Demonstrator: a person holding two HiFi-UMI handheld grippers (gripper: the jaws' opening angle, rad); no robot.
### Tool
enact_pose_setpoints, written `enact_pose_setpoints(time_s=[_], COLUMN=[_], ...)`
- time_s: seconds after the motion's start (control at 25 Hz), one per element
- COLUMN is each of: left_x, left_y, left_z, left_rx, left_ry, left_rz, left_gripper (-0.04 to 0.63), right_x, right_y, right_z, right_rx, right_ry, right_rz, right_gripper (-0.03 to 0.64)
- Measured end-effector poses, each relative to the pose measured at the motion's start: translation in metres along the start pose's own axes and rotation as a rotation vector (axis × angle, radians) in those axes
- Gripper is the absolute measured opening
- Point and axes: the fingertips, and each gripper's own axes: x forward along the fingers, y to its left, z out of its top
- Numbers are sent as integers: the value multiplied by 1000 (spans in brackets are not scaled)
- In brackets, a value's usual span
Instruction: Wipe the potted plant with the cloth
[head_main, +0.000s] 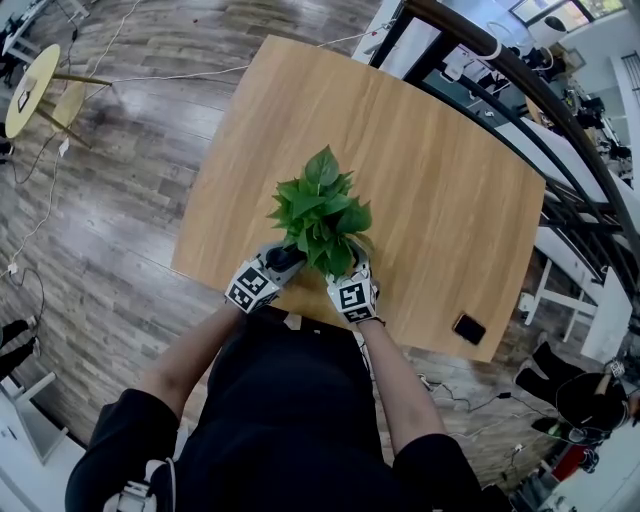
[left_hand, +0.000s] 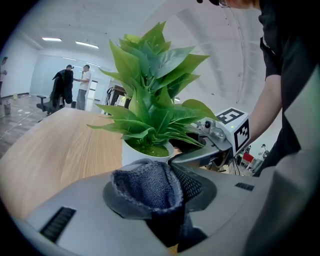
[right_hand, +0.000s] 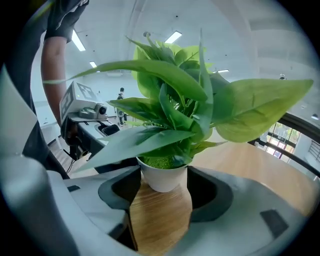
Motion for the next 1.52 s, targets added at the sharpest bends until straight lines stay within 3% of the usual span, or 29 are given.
enact_pose_setpoints(time_s=[0.2, 0.4, 0.6, 0.8, 1.16, 1.52], left_x=[-5, -5, -11, -11, -5, -8], left_y=[13, 20, 33, 33, 22, 18], left_z=[0, 4, 8, 8, 8, 3], left_rx=[-13, 53, 15, 21, -9, -39], left_ry=[-9, 12, -17, -10, -15, -27], left_rz=[40, 47, 70, 70, 75, 83], left_gripper=[143, 143, 143, 143, 143, 143], right_x=[-4, -8, -4, 1, 9, 5], right_y=[18, 31, 9, 7, 0, 12], right_z=[-2, -9, -6, 5, 7, 6], right_rx=[-43, -81, -63, -128, -54, -58], right_ry=[5, 17, 17, 2, 14, 12], right_rz=[36, 89, 31, 62, -9, 16], right_gripper=[273, 273, 273, 273, 273, 273])
